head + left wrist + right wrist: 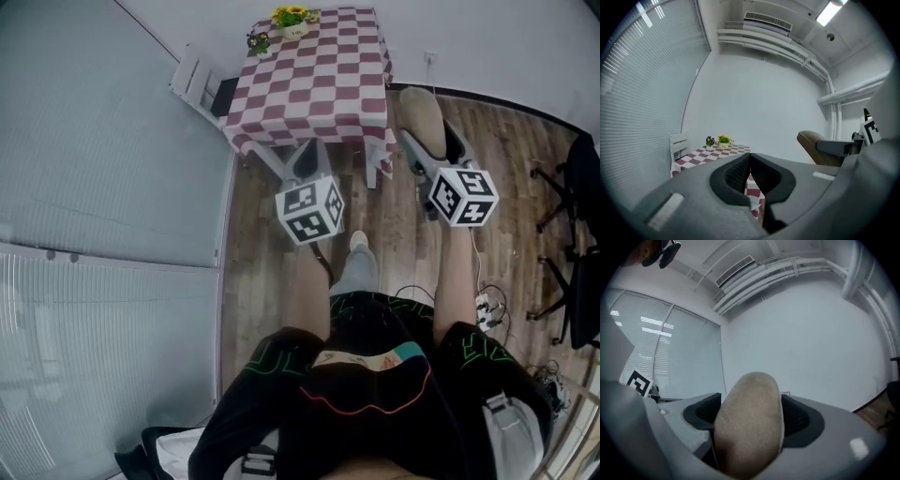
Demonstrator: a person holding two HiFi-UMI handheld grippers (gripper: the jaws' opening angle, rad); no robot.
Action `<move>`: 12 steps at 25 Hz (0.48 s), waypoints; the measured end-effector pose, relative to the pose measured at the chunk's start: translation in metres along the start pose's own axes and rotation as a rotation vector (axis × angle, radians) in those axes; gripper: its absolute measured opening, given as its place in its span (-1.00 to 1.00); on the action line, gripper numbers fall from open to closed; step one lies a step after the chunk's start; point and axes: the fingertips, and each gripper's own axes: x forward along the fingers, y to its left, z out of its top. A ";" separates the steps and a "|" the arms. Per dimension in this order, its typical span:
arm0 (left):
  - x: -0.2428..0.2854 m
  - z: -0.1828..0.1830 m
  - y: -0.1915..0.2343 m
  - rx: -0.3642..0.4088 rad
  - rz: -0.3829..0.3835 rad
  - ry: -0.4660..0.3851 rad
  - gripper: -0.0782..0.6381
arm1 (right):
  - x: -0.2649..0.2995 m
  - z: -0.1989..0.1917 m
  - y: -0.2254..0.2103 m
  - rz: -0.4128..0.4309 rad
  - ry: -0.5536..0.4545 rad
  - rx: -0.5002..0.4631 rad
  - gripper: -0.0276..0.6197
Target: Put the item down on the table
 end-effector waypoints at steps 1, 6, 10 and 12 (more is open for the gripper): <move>0.010 -0.002 0.003 -0.004 0.001 0.011 -0.76 | 0.008 -0.001 -0.003 0.000 0.006 0.006 0.33; 0.049 -0.031 0.016 -0.019 0.000 0.100 -0.76 | 0.038 -0.020 -0.021 -0.028 0.046 0.044 0.33; 0.086 -0.029 0.018 -0.025 -0.031 0.112 -0.76 | 0.067 -0.028 -0.040 -0.065 0.079 0.066 0.33; 0.105 -0.031 0.023 -0.050 -0.039 0.118 -0.76 | 0.083 -0.025 -0.046 -0.075 0.095 0.052 0.33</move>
